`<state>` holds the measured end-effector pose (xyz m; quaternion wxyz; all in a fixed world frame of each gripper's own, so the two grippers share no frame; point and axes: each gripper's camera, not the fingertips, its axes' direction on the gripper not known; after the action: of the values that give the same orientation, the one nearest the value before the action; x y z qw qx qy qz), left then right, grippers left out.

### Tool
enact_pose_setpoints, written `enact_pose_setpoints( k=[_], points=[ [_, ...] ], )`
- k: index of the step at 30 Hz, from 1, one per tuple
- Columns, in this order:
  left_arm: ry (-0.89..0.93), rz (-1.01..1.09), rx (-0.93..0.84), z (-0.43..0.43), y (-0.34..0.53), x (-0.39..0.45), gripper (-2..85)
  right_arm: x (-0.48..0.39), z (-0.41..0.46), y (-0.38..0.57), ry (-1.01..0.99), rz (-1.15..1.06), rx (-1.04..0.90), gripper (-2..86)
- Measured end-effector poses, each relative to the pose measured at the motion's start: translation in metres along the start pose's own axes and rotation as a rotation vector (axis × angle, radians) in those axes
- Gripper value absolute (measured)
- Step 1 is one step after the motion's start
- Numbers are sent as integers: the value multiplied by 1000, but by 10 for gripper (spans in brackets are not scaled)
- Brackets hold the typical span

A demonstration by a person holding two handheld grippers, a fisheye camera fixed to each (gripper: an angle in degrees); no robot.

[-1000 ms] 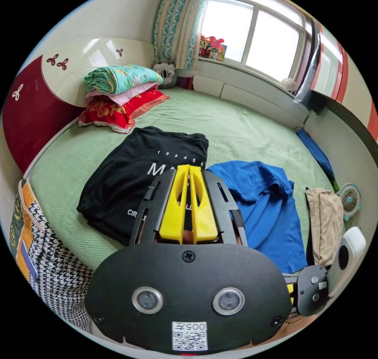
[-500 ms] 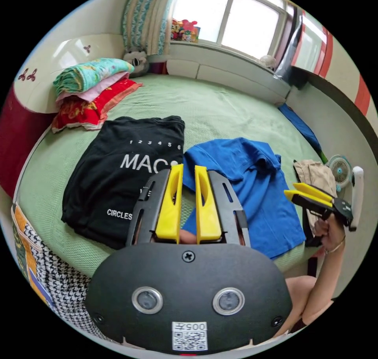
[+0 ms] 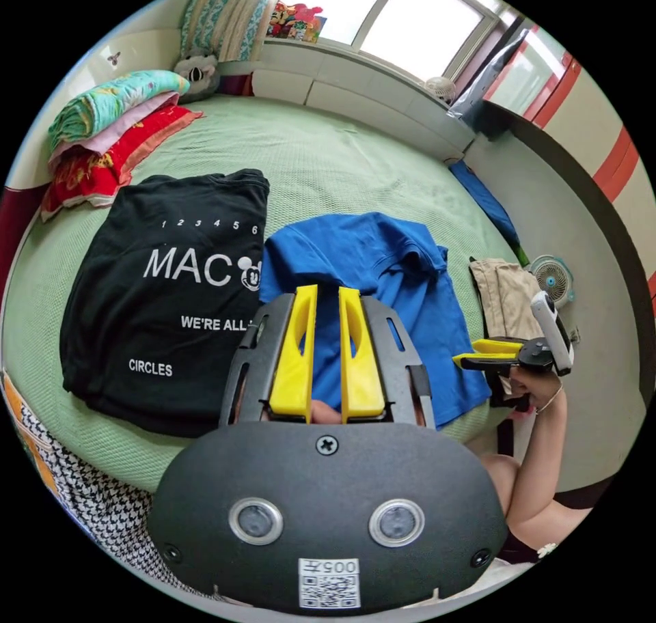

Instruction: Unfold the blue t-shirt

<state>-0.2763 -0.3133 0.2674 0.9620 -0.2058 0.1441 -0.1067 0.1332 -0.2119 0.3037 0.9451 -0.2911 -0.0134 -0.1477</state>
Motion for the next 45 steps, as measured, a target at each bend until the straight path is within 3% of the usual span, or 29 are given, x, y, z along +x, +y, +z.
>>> enact_pose_setpoints(
  k=[4, 8, 13, 19, 26, 32, 41, 45],
  points=[
    [-34, 44, -19, 6, -5, 14, 65, -5, -2, -3, 15, -13, -21, 103],
    [-22, 53, -36, 12, -9, 20, 64, -16, -3, -3, -11, -86, -60, 4],
    [-26, 56, -41, 16, -16, 22, 62, -33, -7, 16, 72, -195, -170, -12],
    [-47, 55, -59, 24, -23, 22, 62, -34, -14, 69, -11, -287, -313, -12],
    [-56, 82, -93, 39, -34, 26, 65, -34, -76, 97, 120, -121, 54, 8],
    [-38, 102, -118, 54, -45, 25, 88, -43, -78, 93, 68, -65, 252, 43],
    [-22, 170, -153, 77, -60, 33, 177, -62, -64, 84, 94, -32, 450, 118],
    [-2, 185, -188, 88, -65, 32, 192, -75, -51, 83, 113, -90, 419, 131]
  ],
)
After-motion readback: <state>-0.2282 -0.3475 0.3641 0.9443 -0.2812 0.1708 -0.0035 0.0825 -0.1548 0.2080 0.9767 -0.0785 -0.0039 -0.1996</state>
